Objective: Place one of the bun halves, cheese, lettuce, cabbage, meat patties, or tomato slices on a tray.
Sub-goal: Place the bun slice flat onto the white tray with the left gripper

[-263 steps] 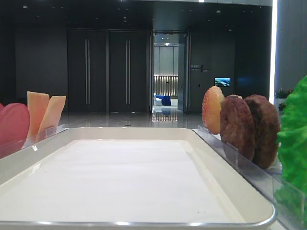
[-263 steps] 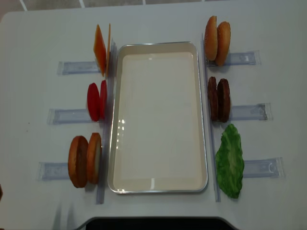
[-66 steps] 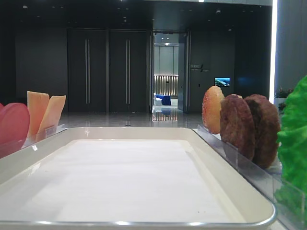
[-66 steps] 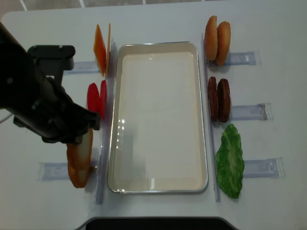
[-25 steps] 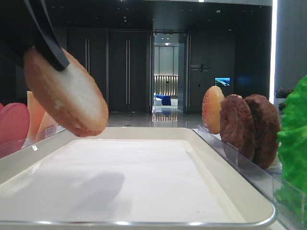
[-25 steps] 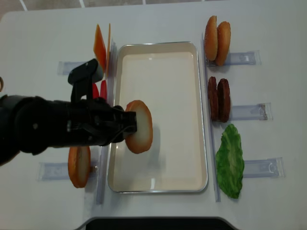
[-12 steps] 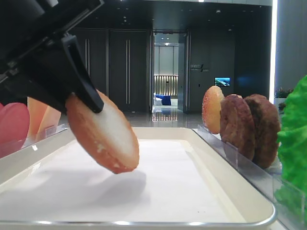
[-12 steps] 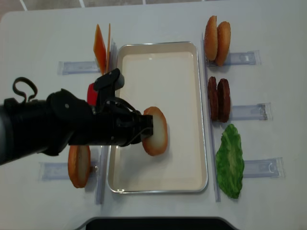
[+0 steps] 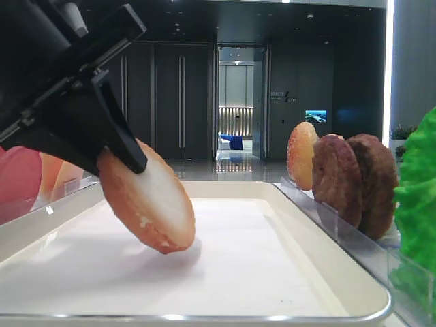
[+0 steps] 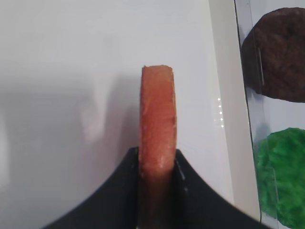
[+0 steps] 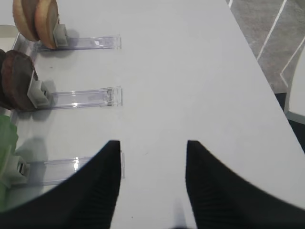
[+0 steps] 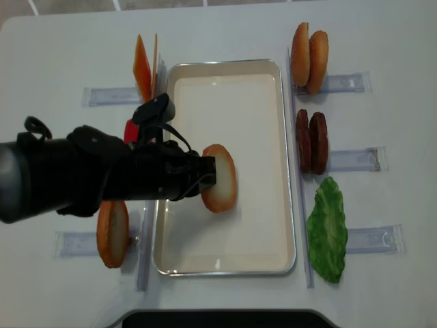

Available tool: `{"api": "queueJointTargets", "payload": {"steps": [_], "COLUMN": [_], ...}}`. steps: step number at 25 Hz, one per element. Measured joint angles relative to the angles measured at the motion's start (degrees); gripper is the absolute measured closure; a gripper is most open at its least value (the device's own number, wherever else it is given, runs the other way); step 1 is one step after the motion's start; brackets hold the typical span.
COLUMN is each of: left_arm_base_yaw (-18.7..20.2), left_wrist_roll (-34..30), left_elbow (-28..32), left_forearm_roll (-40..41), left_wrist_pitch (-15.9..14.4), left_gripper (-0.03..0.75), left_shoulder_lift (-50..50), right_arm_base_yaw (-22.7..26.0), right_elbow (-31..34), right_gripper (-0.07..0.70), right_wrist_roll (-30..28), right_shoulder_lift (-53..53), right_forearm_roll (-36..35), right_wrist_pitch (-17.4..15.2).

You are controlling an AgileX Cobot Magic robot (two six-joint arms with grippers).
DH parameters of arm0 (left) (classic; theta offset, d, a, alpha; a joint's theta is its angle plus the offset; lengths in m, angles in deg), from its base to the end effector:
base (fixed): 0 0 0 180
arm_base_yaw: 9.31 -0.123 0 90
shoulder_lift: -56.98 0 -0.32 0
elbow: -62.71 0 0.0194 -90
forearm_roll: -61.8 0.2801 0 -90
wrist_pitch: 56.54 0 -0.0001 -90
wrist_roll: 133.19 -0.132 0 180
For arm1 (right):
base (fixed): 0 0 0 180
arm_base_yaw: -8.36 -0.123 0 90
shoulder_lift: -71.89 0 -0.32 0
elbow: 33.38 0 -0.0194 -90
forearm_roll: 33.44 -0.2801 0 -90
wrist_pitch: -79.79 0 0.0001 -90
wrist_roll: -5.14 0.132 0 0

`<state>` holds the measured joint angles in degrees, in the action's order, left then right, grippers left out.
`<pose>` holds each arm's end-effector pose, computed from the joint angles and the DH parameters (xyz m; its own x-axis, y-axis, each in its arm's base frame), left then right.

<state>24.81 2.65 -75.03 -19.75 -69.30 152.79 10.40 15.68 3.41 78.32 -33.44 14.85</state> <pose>0.2460 -0.2017 0.1473 -0.9062 -0.0983 -0.4113 0.1457 0.8405 -0.5219 0.0156 -0.0006 0.2666 -0.5070 -0.0121 -0.8619 0.0203 0.9995 -0.0260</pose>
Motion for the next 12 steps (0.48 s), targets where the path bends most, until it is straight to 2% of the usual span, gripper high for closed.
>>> {"api": "queueJointTargets", "payload": {"steps": [4, 12], "left_arm_base_yaw": [0.0, -0.06], "left_wrist_roll": [-3.1, -3.59], "left_elbow": [0.0, -0.19], "left_forearm_roll": [-2.82, -3.59], "left_wrist_pitch": [-0.71, -1.12], "left_gripper": [0.596, 0.597], "left_shoulder_lift": [0.74, 2.91], "right_arm_base_yaw": [0.0, 0.0], "right_elbow": [0.0, 0.0], "right_gripper": [0.323, 0.323], "right_wrist_roll": [0.0, 0.0], "right_shoulder_lift": [0.0, 0.0], "right_forearm_roll": [0.0, 0.0], "right_wrist_pitch": [0.0, 0.0]}}
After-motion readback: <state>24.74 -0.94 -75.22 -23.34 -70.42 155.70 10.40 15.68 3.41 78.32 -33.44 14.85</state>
